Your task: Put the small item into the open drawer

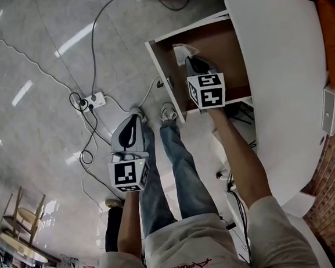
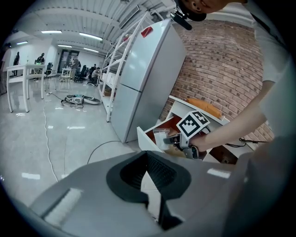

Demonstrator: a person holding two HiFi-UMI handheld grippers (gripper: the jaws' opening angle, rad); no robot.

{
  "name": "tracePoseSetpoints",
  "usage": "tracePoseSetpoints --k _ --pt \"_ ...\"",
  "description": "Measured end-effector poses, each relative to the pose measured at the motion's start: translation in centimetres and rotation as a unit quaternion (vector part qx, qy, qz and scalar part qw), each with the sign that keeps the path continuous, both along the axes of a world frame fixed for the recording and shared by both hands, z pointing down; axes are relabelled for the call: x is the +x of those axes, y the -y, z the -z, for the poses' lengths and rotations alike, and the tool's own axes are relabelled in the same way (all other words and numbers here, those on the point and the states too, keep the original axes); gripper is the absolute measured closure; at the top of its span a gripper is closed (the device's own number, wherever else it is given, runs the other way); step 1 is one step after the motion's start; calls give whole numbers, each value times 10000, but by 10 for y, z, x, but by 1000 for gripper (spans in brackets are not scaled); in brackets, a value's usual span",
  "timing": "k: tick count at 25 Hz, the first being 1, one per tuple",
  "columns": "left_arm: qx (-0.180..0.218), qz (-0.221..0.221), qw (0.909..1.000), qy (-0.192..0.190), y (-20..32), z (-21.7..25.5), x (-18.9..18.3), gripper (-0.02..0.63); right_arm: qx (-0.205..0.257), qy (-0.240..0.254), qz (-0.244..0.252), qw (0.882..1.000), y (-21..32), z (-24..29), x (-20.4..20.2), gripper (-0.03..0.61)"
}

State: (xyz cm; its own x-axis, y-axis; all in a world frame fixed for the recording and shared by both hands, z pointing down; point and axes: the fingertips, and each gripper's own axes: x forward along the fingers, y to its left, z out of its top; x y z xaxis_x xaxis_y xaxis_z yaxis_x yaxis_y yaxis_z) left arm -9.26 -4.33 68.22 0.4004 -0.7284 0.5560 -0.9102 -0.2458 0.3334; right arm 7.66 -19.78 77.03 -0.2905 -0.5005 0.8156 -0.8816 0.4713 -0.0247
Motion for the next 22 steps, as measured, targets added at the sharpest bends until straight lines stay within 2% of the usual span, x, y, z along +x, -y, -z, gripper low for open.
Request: tracePoseSetpoints --k 5,10,18,22 --pt "4 -54 10000 0 -1 -2 2 604 -345 -205 65 9992 -5 -23 4 552" --pt "-7 -49 10000 6 0 -3 0 604 -768 -326 -177 9964 -10 -46 12 551" --pt "13 -93 9999 49 -2 -4 0 604 -1099 -602 -231 9918 -16 -62 22 551" --pt "12 -93 9999 49 -3 -3 -1 604 -1055 -653 -300 9918 -20 -64 25 551"
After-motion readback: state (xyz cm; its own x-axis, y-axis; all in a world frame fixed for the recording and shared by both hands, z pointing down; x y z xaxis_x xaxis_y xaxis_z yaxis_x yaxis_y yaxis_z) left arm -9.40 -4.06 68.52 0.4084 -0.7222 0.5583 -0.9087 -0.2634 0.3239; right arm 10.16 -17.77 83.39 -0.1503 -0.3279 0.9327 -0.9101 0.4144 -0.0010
